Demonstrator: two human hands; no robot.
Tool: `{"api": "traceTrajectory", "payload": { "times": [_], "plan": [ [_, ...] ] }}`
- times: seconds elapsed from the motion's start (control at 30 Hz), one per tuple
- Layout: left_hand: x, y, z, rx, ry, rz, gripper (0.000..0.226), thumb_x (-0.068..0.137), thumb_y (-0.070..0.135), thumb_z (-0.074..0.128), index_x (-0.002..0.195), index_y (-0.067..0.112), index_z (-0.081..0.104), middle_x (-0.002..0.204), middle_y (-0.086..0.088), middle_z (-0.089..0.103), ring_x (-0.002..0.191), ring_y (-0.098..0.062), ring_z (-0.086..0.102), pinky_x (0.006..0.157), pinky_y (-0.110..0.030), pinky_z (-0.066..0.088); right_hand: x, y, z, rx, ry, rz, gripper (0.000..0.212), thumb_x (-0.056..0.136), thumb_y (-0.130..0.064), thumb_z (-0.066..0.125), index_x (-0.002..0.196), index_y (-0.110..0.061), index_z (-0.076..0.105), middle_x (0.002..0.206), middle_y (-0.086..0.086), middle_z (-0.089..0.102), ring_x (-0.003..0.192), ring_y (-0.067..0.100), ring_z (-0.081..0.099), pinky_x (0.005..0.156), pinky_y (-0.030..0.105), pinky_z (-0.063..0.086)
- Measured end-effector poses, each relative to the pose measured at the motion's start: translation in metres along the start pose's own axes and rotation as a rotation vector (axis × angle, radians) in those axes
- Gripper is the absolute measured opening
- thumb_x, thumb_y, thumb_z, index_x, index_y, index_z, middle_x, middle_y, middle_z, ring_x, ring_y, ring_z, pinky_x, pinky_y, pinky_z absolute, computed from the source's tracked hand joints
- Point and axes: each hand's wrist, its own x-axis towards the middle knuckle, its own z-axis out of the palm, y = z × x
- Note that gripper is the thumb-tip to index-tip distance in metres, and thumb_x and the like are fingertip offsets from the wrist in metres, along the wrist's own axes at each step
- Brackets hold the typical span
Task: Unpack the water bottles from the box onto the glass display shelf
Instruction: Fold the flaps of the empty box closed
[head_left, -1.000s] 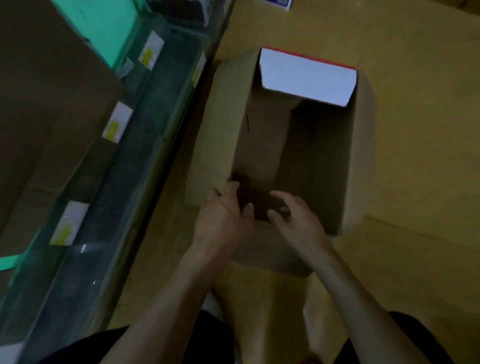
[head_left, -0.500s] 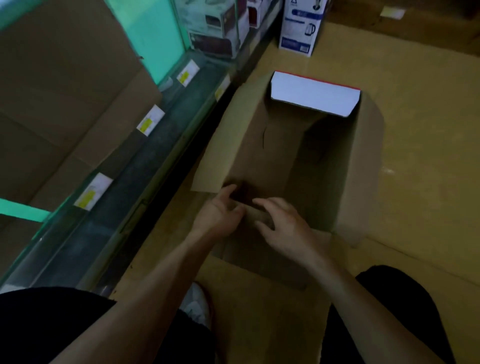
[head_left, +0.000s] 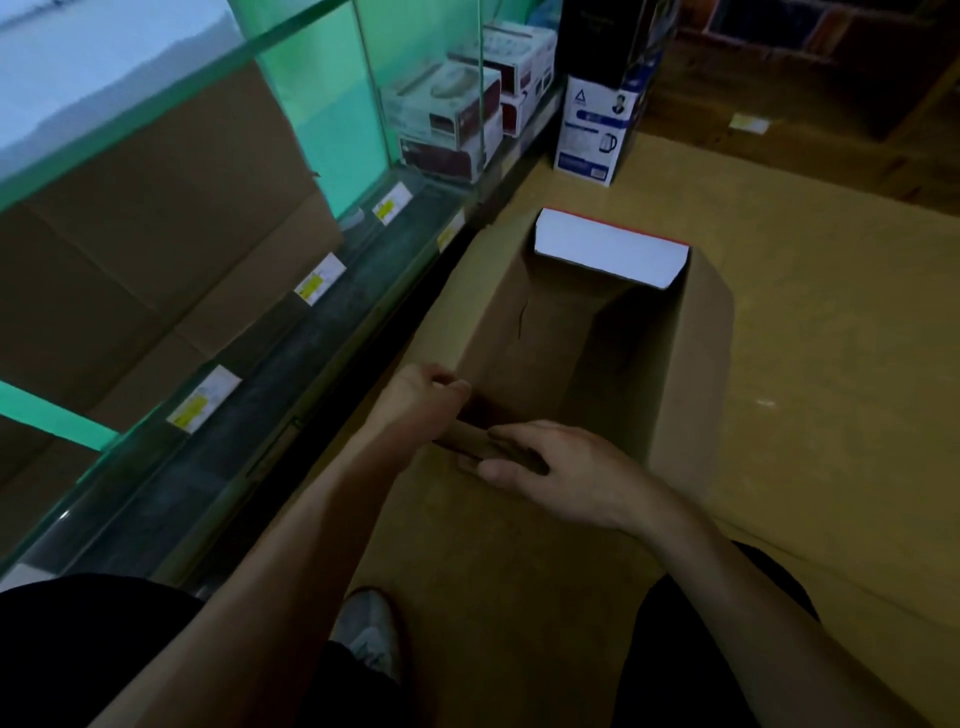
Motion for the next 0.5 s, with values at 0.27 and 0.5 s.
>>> {"api": "traceTrajectory", "payload": {
  "times": [0.27, 0.5],
  "plan": [
    [-0.005, -0.001, 0.014, -0.209, 0.124, 0.185, 0.033, 0.106, 0.044, 0.042, 0.117, 0.022, 0.063, 0.108, -0.001, 0.065, 0.094, -0.010, 0.062, 0.074, -0.027, 0.049, 0.009, 0.001, -0.027, -0.298, 0.339, 0.009, 0.036, 0.110, -0.048, 0.032, 0.109, -0.029, 0.063, 0.090, -0.009, 0.064, 0.083, 0.014, 0.060, 0.069, 0.032, 0.043],
    [0.019, -0.053, 0.045, -0.241, 0.235, -0.003, 0.046, 0.100, 0.049, 0.053, 0.143, 0.039, 0.041, 0.157, -0.007, 0.034, 0.124, -0.030, 0.055, 0.093, -0.049, 0.056, 0.053, 0.045, -0.011, -0.315, 0.549, 0.107, 0.052, 0.104, -0.020, 0.051, 0.155, -0.023, 0.041, 0.144, 0.006, 0.057, 0.130, 0.029, 0.051, 0.113, 0.040, 0.032]
  ]
}}
